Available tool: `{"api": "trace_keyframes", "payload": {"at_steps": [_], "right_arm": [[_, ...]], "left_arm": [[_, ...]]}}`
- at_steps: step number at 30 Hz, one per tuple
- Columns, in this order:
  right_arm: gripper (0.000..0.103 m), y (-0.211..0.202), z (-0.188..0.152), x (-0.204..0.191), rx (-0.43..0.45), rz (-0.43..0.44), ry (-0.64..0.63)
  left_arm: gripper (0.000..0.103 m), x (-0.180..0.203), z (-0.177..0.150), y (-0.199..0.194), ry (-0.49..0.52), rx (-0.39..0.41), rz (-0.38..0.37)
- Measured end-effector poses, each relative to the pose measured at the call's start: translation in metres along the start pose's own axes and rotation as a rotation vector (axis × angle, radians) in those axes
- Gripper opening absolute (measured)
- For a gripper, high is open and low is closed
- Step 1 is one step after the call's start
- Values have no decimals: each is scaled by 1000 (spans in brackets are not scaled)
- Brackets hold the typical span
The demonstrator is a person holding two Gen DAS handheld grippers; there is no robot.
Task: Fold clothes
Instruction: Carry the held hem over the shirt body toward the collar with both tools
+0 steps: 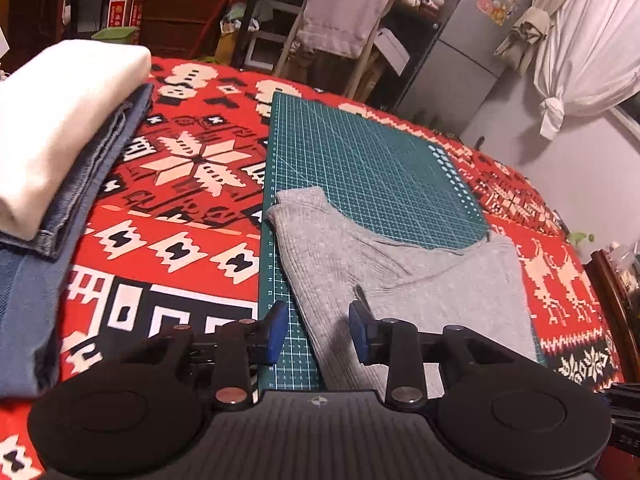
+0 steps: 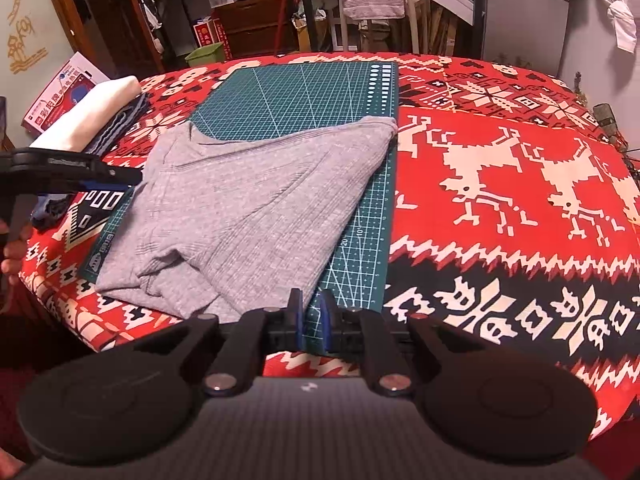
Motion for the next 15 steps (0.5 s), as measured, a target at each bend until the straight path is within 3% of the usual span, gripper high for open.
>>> {"api": "trace_keyframes", "payload": {"at_steps": [4, 6, 11, 15], "right_arm": [[11, 1, 1, 2, -1, 0, 6], [11, 2, 1, 3, -2, -1, 9], [11, 5, 3, 2, -7, 0, 8], [11, 7, 5, 0, -13, -2, 5]], "left_arm": [[28, -4, -2, 7, -37, 2, 14], [14, -8, -2, 9, -67, 10, -6], [13, -14, -1, 14, -125, 18, -49], [6, -10, 0, 16, -99, 21, -25]]}}
Point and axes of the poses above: each gripper's, at about its wrist camera, not at the fingertips, and y roughly the way its jaws point, x to its right, z to its top, the point moved 3 cm from there along y, roughly the way its jaws point, and after that the axes turned 1 degree about -x, right-handed, at the moved point
